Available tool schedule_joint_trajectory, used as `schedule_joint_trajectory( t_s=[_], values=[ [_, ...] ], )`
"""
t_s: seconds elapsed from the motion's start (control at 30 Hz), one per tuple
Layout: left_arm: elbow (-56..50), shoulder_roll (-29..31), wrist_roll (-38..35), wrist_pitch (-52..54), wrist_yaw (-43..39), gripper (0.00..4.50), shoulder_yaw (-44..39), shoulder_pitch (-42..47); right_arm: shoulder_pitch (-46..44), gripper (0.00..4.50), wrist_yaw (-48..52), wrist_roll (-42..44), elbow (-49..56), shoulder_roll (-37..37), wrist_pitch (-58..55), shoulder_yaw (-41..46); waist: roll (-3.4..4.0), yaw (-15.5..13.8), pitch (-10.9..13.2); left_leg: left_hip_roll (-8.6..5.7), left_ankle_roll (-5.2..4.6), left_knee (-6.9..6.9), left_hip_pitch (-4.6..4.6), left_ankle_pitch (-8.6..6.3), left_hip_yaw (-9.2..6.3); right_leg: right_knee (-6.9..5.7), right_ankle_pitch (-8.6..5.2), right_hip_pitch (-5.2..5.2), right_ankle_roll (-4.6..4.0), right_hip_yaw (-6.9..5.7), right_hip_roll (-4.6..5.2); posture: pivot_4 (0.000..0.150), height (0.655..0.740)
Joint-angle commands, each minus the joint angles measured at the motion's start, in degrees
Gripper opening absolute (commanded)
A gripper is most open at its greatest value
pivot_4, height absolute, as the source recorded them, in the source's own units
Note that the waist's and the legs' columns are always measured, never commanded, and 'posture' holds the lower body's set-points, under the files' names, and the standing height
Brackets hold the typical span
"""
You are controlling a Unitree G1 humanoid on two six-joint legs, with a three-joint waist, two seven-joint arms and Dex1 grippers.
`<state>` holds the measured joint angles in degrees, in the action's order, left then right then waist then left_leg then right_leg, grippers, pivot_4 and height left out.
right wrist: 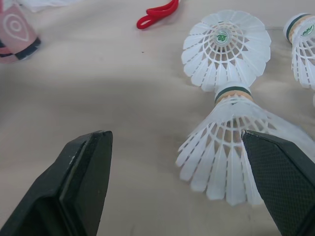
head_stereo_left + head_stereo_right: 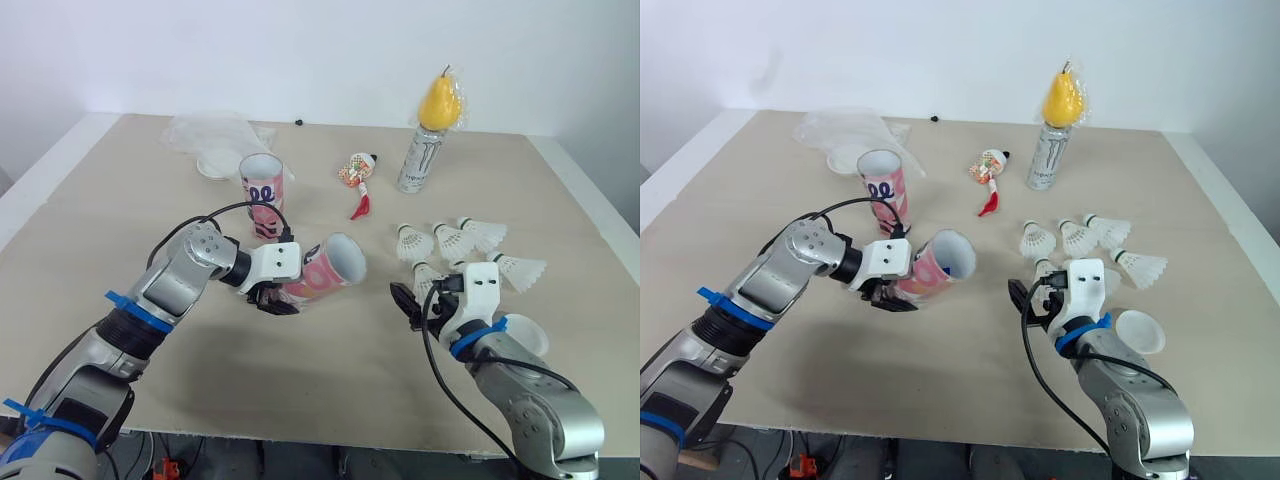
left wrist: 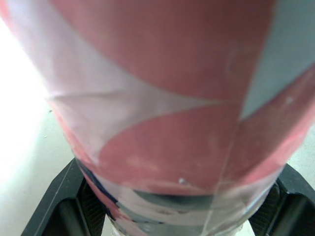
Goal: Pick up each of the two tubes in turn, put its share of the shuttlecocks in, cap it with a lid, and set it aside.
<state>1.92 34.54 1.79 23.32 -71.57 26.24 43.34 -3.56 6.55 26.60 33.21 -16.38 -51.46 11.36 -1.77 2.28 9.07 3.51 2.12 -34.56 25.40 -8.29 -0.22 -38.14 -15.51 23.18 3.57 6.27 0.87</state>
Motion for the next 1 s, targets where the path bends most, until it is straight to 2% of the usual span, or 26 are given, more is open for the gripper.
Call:
schedule_joint_trajectory(
  t_s=[0.03,0.23,0.3,0.33,0.37,0.43,0.7,1.0],
  values=[
    [-2.2,-0.6,0.2,1.3,0.6,3.08,0.4,-1.0,-1.7,4.5,0.1,-1.6,-2.1,0.0,2.8,-0.5,0.0,0.0,0.0,-0.01,0.0,0.0,0.0,0.0,-0.01,0.0,0.0,-0.01,0.01,0.0,0.0,0.15,0.74],
    [-2.9,-0.7,0.6,1.8,1.3,3.08,0.5,-1.9,-3.4,4.5,-0.2,-3.0,-4.4,0.1,3.1,-1.4,0.02,-0.1,0.0,-0.02,-0.01,0.0,0.0,0.0,-0.04,-0.01,0.03,-0.01,0.09,0.0,0.0,0.15,0.74],
    [-2.9,-0.8,0.8,1.8,1.5,3.04,0.6,-2.1,-3.9,3.99,-0.6,-3.5,-4.9,0.2,3.3,-1.4,0.02,-0.1,0.0,-0.04,-0.01,0.0,0.0,0.01,-0.04,-0.01,0.02,-0.02,0.08,0.0,0.0,0.15,0.74],
    [-2.8,-0.8,0.9,1.7,1.6,3.04,0.7,-2.1,-4.2,3.95,-0.8,-3.7,-5.2,0.2,3.4,-1.4,0.03,-0.1,0.0,-0.05,-0.01,-0.01,0.0,0.01,-0.04,-0.01,0.02,-0.03,0.07,0.0,0.0,0.15,0.74],
    [-2.8,-0.8,0.9,1.7,1.6,3.04,0.7,-2.2,-4.4,2.95,-1.0,-4.0,-5.3,0.2,3.3,-1.4,0.03,-0.1,0.0,-0.06,-0.03,-0.01,0.0,0.02,-0.04,-0.01,0.02,-0.03,0.08,0.01,0.01,0.15,0.74],
    [-2.5,-1.1,1.0,1.6,1.7,3.04,0.9,-2.0,-5.0,2.42,-2.5,-5.0,-5.4,0.6,2.7,-1.3,0.03,-0.1,0.0,-0.06,-0.05,-0.01,0.0,0.03,-0.06,-0.01,0.02,-0.04,0.07,0.01,0.0,0.15,0.74],
    [-2.0,-1.6,1.3,1.3,2.0,3.04,0.9,-1.9,-5.6,2.42,-8.4,-5.4,-2.5,5.3,-1.6,-0.6,0.09,-0.4,-0.1,-0.1,-0.06,-0.01,0.0,0.04,-0.09,-0.01,0.03,-0.06,0.08,0.02,0.01,0.15,0.74],
    [-2.3,-1.3,1.8,1.6,2.1,3.04,0.7,-2.3,-6.1,2.42,-12.6,-9.1,-2.0,6.8,-3.0,-1.0,0.12,-0.4,-0.1,-0.12,-0.08,-0.02,0.0,0.05,-0.11,-0.01,0.02,-0.07,0.07,0.03,0.01,0.15,0.74]
  ],
)
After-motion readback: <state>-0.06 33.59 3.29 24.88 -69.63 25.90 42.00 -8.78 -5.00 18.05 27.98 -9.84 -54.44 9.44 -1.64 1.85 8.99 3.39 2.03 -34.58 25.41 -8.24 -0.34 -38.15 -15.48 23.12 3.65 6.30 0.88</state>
